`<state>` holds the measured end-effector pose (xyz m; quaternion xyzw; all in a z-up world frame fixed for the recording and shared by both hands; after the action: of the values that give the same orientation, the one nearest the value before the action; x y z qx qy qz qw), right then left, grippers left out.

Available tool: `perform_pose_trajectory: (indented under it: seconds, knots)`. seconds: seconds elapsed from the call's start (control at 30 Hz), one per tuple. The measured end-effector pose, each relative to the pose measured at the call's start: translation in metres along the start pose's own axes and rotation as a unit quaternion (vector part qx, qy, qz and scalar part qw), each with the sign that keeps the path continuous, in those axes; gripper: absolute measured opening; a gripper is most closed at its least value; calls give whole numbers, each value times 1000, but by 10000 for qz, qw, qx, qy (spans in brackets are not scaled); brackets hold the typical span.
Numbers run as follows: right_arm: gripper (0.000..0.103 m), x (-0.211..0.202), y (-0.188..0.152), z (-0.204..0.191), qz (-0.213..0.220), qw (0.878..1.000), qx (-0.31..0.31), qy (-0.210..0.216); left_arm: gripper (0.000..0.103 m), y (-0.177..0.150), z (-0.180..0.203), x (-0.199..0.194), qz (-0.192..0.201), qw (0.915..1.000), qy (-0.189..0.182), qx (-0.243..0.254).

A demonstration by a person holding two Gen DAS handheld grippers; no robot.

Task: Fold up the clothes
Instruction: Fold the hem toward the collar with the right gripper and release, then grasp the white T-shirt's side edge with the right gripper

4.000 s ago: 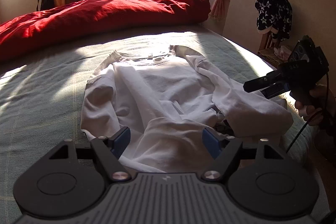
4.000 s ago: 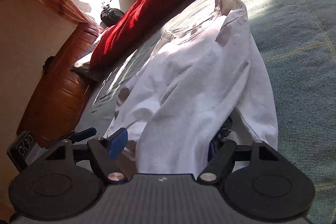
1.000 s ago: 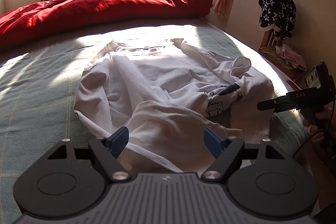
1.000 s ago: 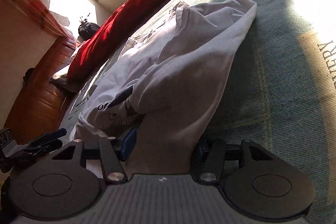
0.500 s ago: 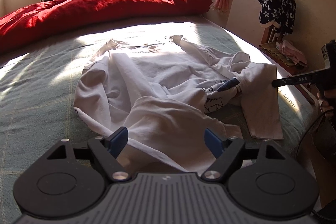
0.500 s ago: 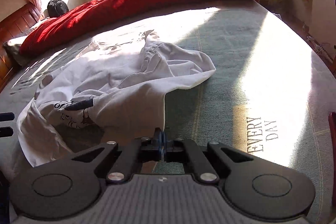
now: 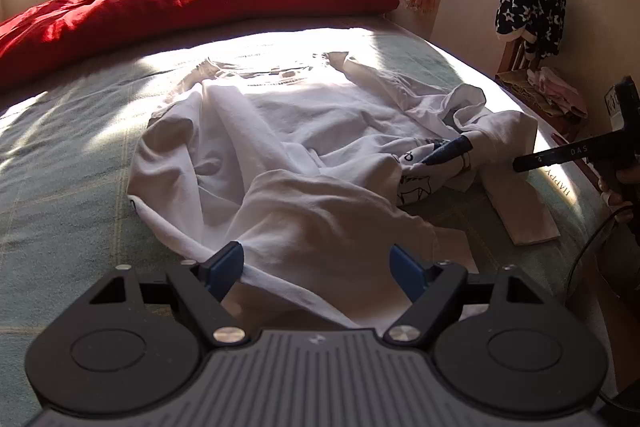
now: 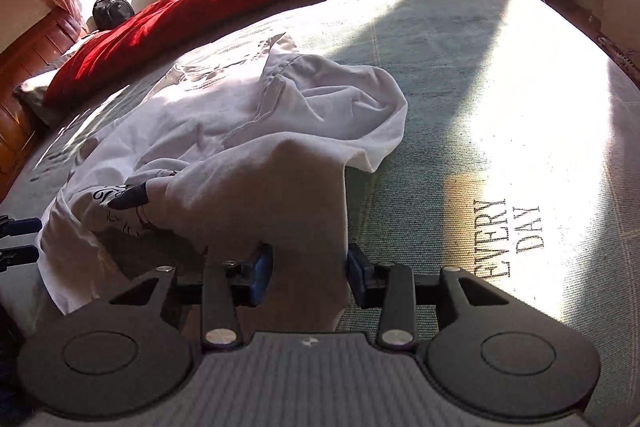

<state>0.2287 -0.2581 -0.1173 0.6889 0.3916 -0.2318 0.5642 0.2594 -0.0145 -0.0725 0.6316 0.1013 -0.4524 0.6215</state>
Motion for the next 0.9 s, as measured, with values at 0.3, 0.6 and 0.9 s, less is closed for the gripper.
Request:
perform_pose_trajectory:
  seconds: [0.3,0.6,0.9]
  knots:
    - [28,-3,-2,-3,158,9981,-542,-251,84,-1,0,5,-46,10000,19,-3]
    - [5,-20,17,20,341,9904,-959,-934,85,6,1,10,-91,9999,75,107]
    - [5,-35,84,92,413,9659,-1151,-2283,85,17,-8,7,-63,9996,265,123]
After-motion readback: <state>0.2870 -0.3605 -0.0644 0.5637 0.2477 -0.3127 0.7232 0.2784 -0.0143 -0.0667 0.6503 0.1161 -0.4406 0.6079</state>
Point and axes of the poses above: each gripper's, at about its wrist camera, not at the fingertips, and x roughly the way its jaws point, z to its right, y to its top, the point moved 10 cm from there along x, roughly the way its jaws point, and after that the axes turned 6 degrees about -y, right-handed, at the moved point
